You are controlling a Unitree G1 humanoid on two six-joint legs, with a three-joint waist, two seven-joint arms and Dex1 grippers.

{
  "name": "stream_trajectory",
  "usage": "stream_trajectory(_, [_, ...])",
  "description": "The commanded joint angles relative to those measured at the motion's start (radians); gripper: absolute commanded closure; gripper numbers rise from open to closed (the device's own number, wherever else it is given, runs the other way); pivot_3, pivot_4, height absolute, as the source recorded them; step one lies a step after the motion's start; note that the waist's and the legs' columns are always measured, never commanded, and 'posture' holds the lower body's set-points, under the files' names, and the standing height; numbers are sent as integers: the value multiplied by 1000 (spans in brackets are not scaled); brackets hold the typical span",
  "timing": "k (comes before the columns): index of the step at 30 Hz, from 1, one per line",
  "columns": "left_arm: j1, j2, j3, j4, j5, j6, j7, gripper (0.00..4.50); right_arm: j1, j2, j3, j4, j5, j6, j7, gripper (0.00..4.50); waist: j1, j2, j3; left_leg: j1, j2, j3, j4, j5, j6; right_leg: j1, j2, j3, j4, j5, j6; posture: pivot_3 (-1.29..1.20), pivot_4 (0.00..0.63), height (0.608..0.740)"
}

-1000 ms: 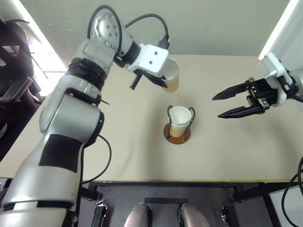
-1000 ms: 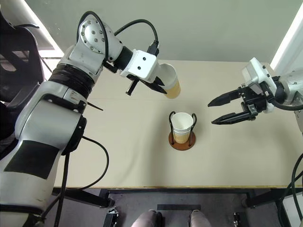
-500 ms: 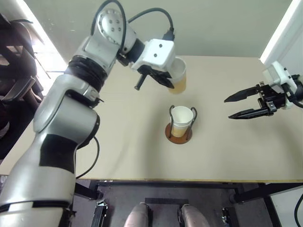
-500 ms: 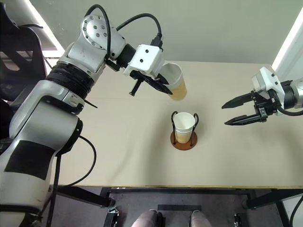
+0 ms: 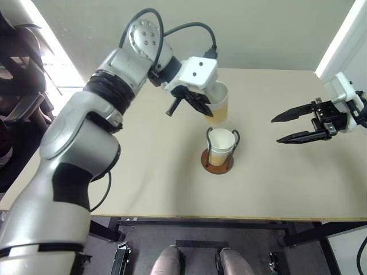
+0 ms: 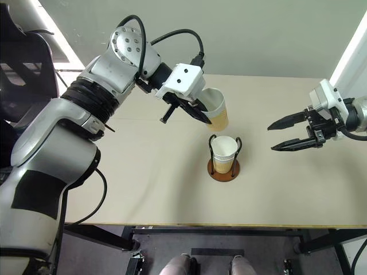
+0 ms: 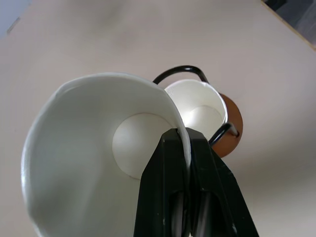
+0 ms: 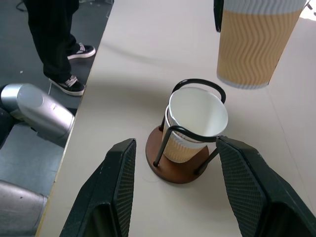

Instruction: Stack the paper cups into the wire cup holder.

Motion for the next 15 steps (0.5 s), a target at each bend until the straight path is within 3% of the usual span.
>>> stream_trajectory(1, [-24, -13, 1, -21, -19, 1, -30, 4483, -14, -32, -11, -14, 29, -1, 4, 1891, 1, 0, 0, 0, 0, 0, 0, 0, 0, 0, 0, 0, 0, 0, 0, 0, 150, 740])
stream_trajectory(15, [-19, -81, -16, 10, 6, -44, -30, 4483, 23, -86, -13, -21, 51, -7, 4, 1891, 6, 0, 0, 0, 0, 0, 0, 0, 0, 1, -1, 1, -1, 1, 1, 0, 150, 740])
